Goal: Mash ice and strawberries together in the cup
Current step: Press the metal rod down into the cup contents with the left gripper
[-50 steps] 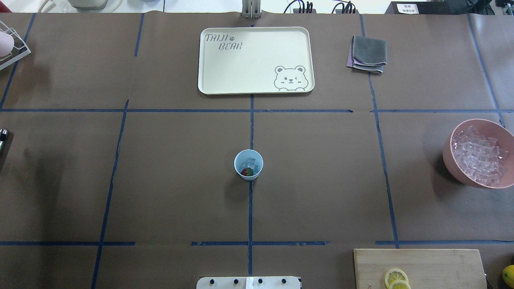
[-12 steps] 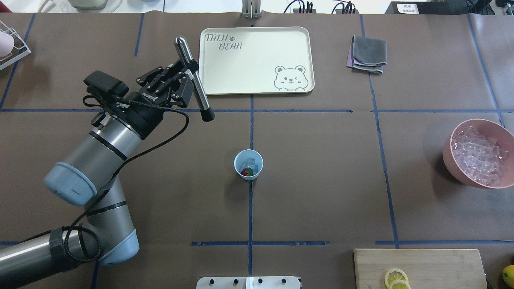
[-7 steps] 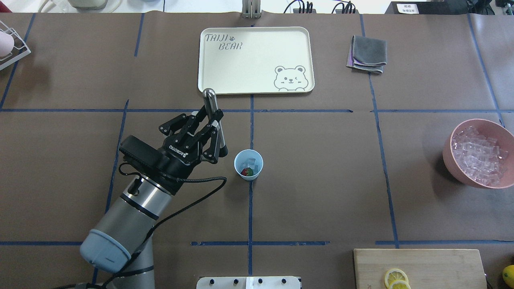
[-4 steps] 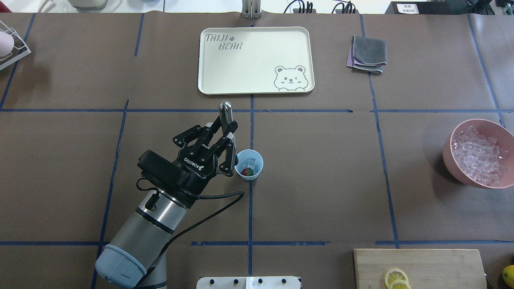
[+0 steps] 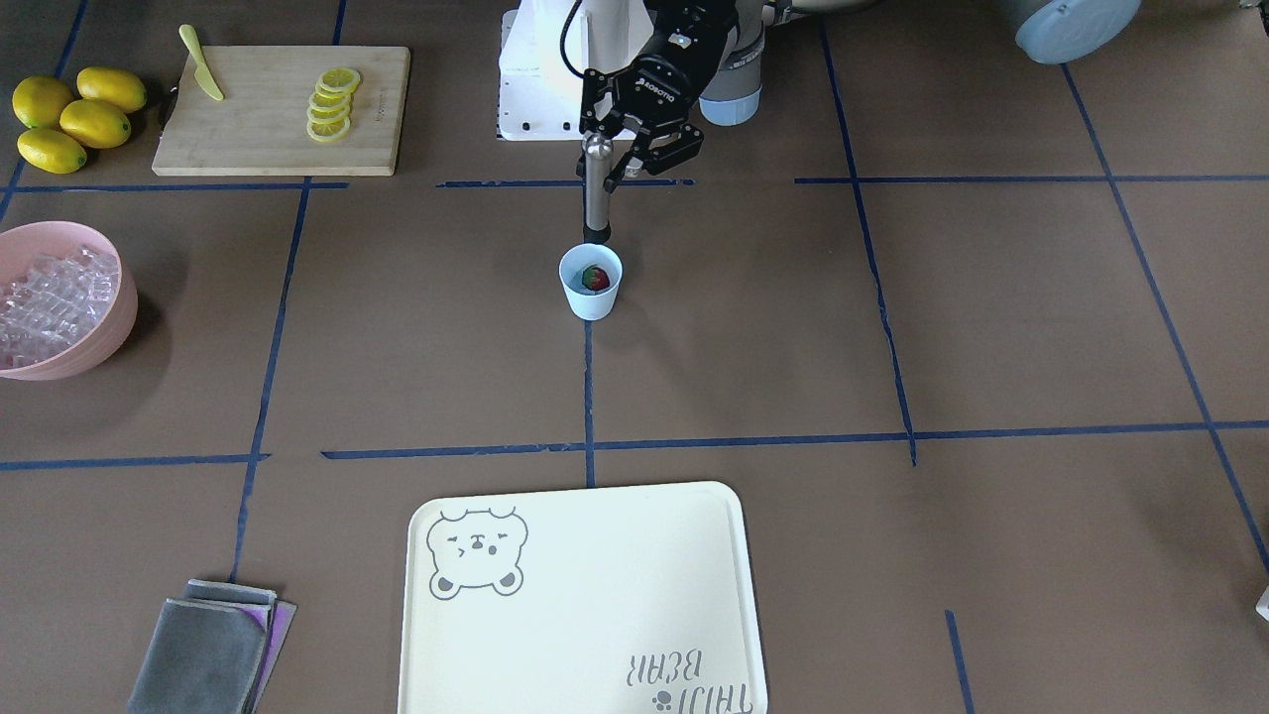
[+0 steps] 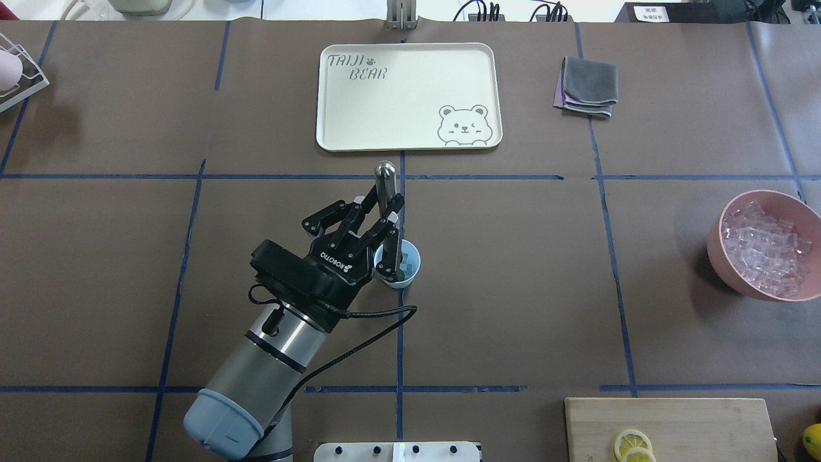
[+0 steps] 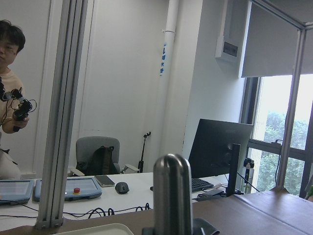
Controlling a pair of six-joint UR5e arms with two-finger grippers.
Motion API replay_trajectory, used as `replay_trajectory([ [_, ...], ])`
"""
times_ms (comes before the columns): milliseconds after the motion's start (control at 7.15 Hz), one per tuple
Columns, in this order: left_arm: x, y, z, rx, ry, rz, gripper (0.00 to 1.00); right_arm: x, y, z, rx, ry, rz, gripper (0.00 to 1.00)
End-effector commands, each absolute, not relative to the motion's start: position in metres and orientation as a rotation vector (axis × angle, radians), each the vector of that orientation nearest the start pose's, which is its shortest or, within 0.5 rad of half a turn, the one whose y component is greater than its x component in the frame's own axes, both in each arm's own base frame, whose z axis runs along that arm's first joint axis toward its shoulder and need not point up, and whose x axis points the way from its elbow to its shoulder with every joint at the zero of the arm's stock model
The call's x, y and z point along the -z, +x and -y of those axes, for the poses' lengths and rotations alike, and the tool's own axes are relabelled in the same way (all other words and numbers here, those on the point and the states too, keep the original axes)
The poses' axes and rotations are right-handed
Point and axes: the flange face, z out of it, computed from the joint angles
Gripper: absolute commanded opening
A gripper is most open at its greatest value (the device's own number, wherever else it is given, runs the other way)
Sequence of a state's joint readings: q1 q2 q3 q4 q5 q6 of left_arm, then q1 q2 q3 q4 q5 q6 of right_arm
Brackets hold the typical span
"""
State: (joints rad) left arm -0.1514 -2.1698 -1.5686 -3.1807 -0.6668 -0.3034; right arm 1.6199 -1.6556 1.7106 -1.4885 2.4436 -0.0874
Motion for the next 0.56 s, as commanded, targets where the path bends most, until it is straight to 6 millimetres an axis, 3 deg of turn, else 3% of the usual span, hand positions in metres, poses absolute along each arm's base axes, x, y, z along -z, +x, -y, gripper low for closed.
replay_trajectory([
  [0,-0.177,0.524,0.301,0.286,1.599,-1.138,0.0,-0.615,0.08,0.459,0.095,0.187,0.861,0.99],
  [280,-0.204,0.532,0.326,0.275,1.619,-1.135,0.0,-0.616,0.08,0.459,0.096,0.185,0.861,0.99],
  [419,-0.21,0.536,0.328,0.288,1.598,-1.148,0.0,-0.616,0.08,0.459,0.096,0.185,0.861,0.99],
])
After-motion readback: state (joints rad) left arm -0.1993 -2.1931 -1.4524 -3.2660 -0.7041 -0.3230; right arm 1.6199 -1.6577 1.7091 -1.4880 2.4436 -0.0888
